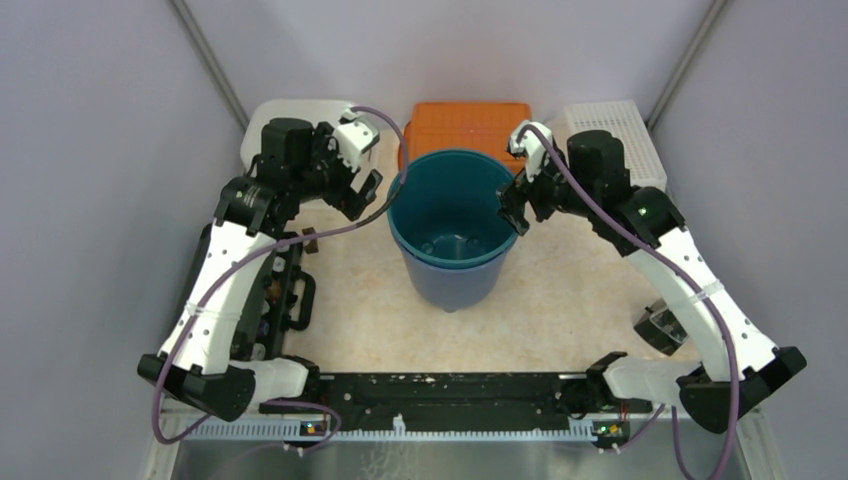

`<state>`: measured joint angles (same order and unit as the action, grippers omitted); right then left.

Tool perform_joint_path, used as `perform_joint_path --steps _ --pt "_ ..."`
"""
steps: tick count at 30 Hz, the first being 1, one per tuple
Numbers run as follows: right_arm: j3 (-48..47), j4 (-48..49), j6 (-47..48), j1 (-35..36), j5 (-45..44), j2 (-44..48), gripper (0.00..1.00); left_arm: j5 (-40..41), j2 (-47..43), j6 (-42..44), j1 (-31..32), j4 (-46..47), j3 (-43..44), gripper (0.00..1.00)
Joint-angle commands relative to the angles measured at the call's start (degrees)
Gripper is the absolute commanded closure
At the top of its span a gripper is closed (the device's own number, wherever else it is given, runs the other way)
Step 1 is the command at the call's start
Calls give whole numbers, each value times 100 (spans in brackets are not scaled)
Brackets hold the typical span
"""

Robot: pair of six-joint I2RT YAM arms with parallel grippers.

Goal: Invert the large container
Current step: Pick up the container from the container.

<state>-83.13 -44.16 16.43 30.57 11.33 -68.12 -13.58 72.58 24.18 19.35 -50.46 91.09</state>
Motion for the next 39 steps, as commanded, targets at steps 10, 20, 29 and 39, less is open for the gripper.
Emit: perform_joint_path --steps 10,20,29,39 --pt "-157 136 34 -45 202 -108 10 26 -185 104 103 18 139 1" --pt "-174 83 34 -42 238 -119 11 81 -184 109 147 -21 187 1" --pt "-328 40 105 -50 140 -198 12 22 -101 234 185 -124 364 1" --pt "-436 71 -90 -44 -241 -359 22 -5 231 99 398 -168 844 1"
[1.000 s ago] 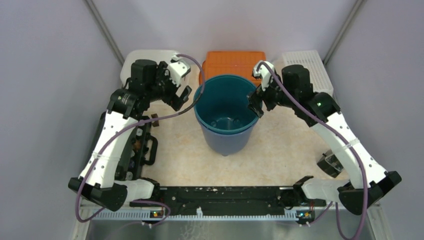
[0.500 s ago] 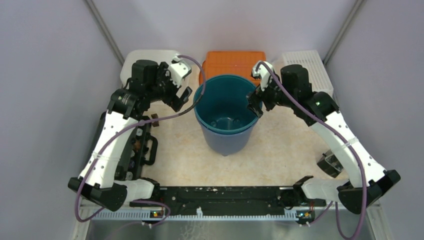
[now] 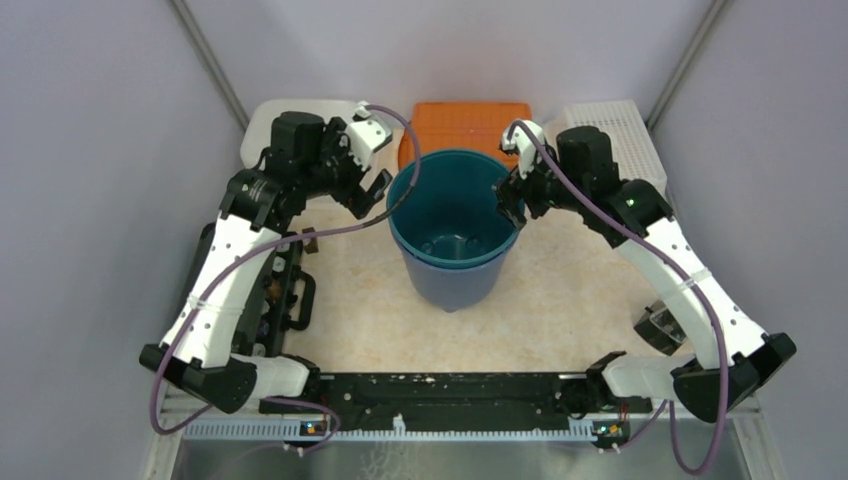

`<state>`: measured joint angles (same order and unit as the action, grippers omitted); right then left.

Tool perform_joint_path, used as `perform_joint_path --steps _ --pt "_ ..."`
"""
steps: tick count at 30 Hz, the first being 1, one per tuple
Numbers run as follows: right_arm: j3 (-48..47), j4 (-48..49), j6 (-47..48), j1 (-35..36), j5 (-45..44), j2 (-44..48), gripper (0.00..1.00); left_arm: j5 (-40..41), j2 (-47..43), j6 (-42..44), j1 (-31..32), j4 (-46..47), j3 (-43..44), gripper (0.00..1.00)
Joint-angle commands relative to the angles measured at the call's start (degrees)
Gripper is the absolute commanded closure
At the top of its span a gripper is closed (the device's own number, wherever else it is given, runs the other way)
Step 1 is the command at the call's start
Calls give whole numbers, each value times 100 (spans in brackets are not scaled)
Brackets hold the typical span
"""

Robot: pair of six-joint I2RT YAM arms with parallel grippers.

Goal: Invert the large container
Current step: Pick up the container from the container.

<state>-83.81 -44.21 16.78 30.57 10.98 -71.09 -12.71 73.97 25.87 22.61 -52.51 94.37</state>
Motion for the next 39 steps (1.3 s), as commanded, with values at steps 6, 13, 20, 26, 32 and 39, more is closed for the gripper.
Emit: perform_joint_path --steps 6,13,20,26,32,39 --pt "-649 27 -259 -45 -204 -288 38 -658 239 -259 94 -11 976 1" --pt "-756 -96 -262 -21 -210 -490 62 -754 258 -302 116 5 745 1" --pt "-1026 -159 -261 85 -270 -633 81 -799 238 -202 189 -5 693 1" --pt "-1277 -231 -251 141 -260 -872 84 -1927 -413 934 216 9 182 1" --pt "-1434 -295 -278 146 -246 -1005 72 -2967 -1117 2861 225 -715 -250 1" --pt "-1481 -350 -231 151 -219 -1174 70 -3809 -1081 3725 226 -1420 -295 1"
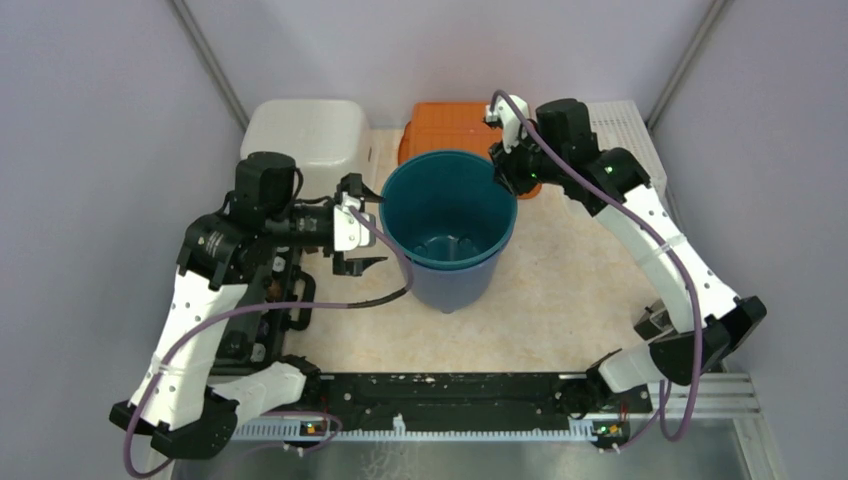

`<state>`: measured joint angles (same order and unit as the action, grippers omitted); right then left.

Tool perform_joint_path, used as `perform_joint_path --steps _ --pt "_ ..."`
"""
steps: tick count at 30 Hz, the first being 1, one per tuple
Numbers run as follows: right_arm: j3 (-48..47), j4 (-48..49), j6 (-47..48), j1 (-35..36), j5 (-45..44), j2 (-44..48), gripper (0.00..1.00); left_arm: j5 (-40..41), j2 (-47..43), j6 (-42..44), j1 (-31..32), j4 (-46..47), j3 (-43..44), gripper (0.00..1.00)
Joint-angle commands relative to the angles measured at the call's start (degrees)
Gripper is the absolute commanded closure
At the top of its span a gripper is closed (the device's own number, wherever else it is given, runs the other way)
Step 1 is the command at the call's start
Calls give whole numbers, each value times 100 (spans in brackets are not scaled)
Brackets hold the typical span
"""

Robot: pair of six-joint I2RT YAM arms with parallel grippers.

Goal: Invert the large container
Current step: Pick up the container from the container.

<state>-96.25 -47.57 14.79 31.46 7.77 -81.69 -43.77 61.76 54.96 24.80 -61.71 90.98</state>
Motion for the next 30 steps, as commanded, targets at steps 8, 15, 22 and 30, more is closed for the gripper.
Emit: perform_joint_path --steps 8,15,22,30 --pt "-182 20 63 62 100 -244 69 -544 258 1192 31 -520 -121 1" --pt "-330 -46 103 57 158 -350 76 -558 434 1348 122 -592 -124 5" --pt "-461 -120 145 55 154 -435 78 -450 581 1520 352 -815 -124 10" --pt "-387 -102 168 61 172 -434 81 -430 694 1522 479 -795 -221 30"
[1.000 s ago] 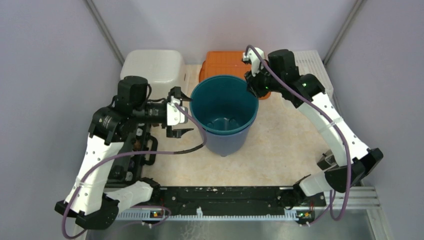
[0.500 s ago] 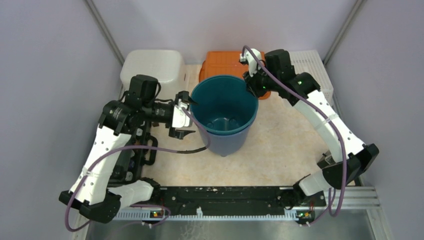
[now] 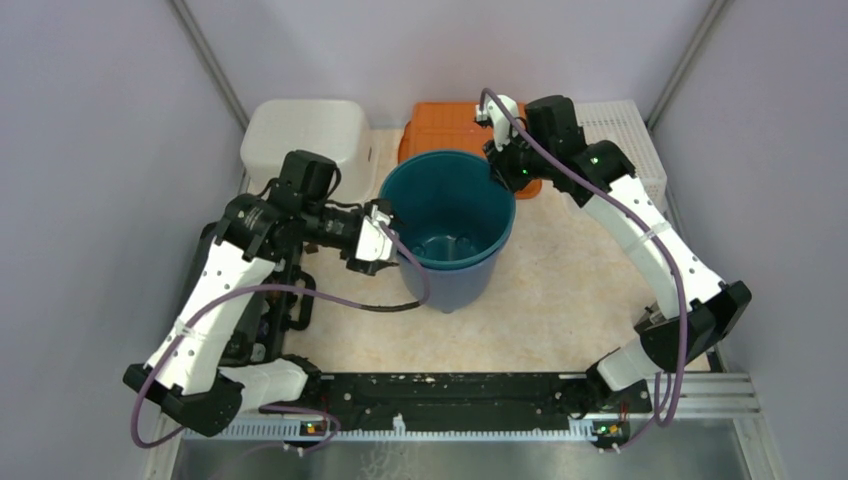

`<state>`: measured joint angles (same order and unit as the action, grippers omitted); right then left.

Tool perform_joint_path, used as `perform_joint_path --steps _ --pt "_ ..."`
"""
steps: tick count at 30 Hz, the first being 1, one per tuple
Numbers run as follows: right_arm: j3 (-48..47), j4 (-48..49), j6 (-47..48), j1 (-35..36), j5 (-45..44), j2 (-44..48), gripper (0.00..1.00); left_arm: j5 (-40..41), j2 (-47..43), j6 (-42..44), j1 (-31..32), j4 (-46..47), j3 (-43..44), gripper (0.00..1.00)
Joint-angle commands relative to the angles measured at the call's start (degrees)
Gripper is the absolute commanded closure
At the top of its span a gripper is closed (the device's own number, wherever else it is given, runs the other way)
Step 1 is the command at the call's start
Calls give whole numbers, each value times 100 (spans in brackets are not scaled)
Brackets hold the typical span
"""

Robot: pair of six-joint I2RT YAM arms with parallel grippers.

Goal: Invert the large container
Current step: Pick up the container from the container.

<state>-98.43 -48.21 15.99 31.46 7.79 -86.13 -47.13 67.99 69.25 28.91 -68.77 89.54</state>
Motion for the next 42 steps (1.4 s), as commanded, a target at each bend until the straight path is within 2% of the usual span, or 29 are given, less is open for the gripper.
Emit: perform_joint_path --steps 1,4,10,13,15,21,23,31,42 --pt "-161 -43 57 58 172 8 81 -78 90 94 89 -92 -91 33" --pt "-165 -56 79 55 170 16 84 -6 125 96 131 -86 -139 41" --pt "-252 -83 111 68 177 28 91 148 179 46 197 1 -216 41" --pt "-310 -90 113 85 220 19 98 176 202 3 238 51 -229 47" --pt "-362 -101 123 124 238 23 100 199 221 -55 270 105 -234 56" --pt "-586 -141 179 335 319 50 100 170 226 -290 323 259 -46 91" --pt "-710 -133 173 367 400 60 100 116 217 -411 322 325 133 99" --pt "-1155 -32 88 377 506 51 100 13 197 -911 324 532 924 100" --pt "-191 1028 -42 375 851 515 100 638 78 -890 324 588 938 100"
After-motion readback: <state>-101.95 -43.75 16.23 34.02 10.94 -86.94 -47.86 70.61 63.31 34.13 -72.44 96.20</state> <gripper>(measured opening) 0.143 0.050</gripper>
